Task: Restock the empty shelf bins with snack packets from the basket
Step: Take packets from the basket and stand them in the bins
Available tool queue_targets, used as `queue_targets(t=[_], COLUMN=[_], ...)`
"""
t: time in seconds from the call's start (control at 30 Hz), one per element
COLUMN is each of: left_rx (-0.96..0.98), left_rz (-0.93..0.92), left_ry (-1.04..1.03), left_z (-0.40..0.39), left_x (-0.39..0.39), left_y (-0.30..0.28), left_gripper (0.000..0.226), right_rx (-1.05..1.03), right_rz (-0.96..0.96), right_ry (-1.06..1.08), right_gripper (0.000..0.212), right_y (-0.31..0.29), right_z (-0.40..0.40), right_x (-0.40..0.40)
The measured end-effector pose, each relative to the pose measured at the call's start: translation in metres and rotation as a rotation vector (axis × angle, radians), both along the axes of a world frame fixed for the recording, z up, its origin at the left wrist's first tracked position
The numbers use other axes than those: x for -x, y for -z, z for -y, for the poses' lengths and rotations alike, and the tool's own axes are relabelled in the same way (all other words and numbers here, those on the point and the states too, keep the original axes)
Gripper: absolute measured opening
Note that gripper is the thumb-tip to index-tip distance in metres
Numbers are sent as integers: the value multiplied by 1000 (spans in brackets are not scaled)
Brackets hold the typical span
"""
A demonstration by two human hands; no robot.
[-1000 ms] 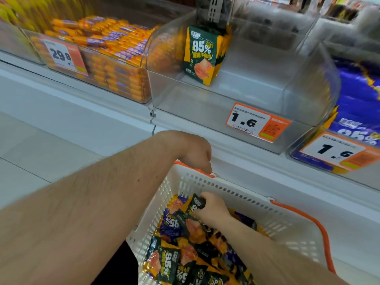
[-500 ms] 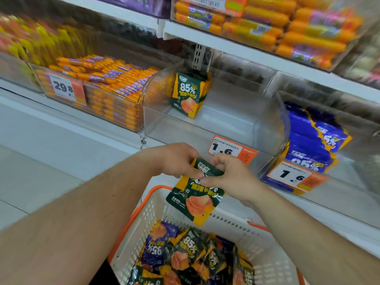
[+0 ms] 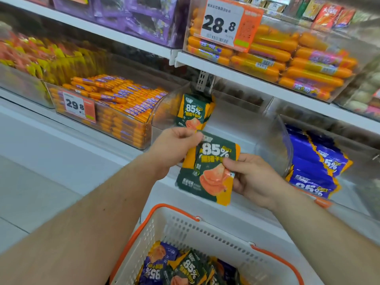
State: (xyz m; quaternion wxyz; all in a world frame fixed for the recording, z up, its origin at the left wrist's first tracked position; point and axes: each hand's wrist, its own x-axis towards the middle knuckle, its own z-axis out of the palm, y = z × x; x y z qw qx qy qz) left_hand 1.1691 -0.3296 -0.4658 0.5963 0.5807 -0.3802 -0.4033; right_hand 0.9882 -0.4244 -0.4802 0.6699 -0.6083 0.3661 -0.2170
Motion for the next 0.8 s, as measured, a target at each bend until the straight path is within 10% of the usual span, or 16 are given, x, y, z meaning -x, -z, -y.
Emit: queue_targets(t=[0.23, 0.43, 0.8], left_rx=[-5, -177, -228], left_rz=[525, 734, 765], left_ry=[-658, -594, -528], left_z=[14, 21, 32], left_x=[-31, -25, -19], left_y=[12, 23, 29], left_gripper=[31, 96, 85], right_rx=[110, 524, 556], right_rz=[51, -246, -408], right_ry=[271, 299, 284], right_gripper=[17, 24, 40], right_y=[-61, -38, 1], right_z=[42, 89, 123], right_x=[-45, -101, -157])
